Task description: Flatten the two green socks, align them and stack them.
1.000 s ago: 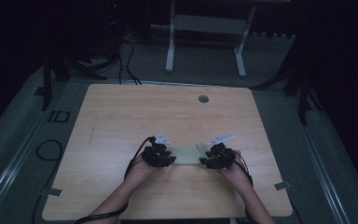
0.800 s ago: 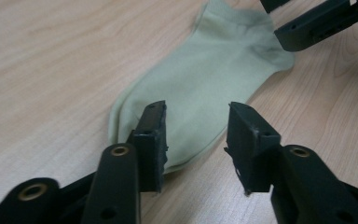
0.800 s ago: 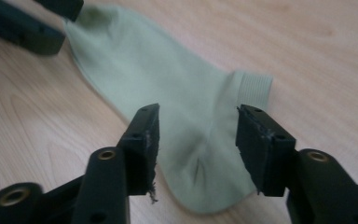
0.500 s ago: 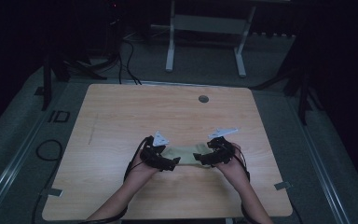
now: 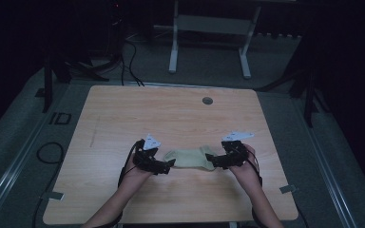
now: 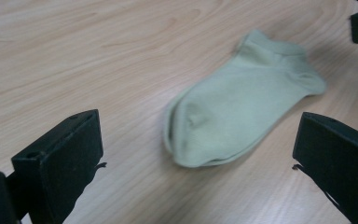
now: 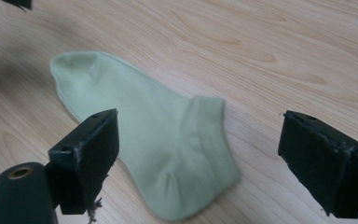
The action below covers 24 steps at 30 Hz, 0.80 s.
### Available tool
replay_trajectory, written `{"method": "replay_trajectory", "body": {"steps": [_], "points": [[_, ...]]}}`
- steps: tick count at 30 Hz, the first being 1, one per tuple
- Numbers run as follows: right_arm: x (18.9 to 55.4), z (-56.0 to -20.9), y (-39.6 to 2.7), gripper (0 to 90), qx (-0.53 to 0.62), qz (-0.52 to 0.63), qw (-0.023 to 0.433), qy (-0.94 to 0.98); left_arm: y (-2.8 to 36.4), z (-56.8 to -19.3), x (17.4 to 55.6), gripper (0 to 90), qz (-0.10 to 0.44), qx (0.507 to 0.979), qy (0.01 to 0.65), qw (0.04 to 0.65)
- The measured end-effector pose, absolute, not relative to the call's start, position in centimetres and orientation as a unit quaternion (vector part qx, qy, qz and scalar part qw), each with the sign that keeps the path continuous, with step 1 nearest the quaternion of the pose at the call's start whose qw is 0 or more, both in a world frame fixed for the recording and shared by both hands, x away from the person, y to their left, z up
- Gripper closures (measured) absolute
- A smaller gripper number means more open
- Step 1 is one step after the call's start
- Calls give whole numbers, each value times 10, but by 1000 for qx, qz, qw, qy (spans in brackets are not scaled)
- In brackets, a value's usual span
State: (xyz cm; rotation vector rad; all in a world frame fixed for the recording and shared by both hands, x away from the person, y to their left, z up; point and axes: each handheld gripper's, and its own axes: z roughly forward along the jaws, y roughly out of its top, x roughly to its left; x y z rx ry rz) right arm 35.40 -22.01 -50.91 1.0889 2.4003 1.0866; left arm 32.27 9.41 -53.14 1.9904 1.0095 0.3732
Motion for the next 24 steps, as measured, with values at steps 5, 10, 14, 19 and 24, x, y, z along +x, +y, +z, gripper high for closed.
{"method": "replay_trajectory", "body": {"steps": [5,10,14,19,24], "points": [[350,-510,-229,124,378,381,150,831,102,-532,320,17,143,790,408,434],[345,-514,-239,123,371,378,163,832,115,-535,314,17,149,792,411,426],[342,-515,-248,123,373,385,165,828,127,-539,308,17,151,789,411,430],[339,-517,-258,123,375,388,165,826,142,-544,298,17,170,788,422,415],[335,-521,-265,123,381,383,169,825,155,-544,285,17,183,785,426,411]]}}
